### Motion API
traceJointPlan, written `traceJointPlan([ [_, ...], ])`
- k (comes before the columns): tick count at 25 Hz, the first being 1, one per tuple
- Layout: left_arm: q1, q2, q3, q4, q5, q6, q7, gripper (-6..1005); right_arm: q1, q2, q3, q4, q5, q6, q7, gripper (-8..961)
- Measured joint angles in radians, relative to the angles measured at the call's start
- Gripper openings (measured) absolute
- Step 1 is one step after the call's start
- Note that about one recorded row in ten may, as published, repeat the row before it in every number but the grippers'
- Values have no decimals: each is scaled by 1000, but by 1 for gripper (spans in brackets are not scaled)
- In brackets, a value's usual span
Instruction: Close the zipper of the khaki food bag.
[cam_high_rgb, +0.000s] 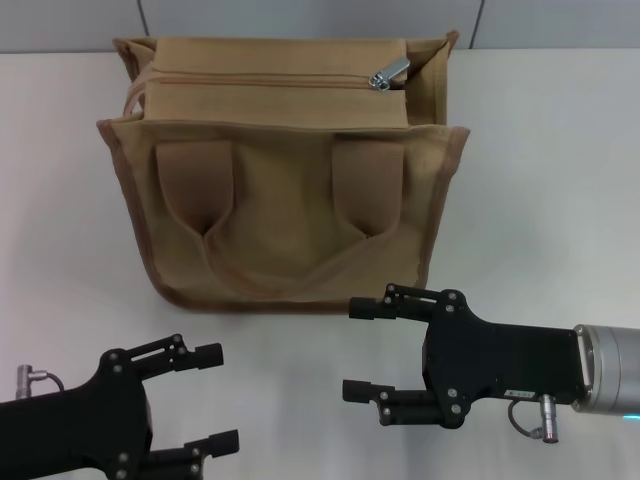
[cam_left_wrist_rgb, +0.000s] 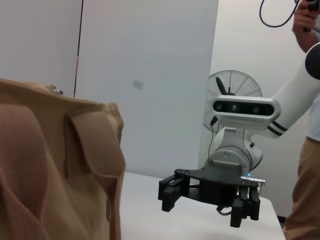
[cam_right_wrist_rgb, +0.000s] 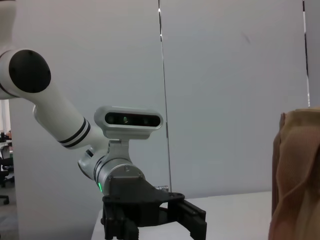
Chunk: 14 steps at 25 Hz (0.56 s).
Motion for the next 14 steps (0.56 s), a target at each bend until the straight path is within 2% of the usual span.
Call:
traceJointPlan([
  [14,7,-8,-7,0,1,-13,5,786,-1,0,0,11,6,-1,0,750],
])
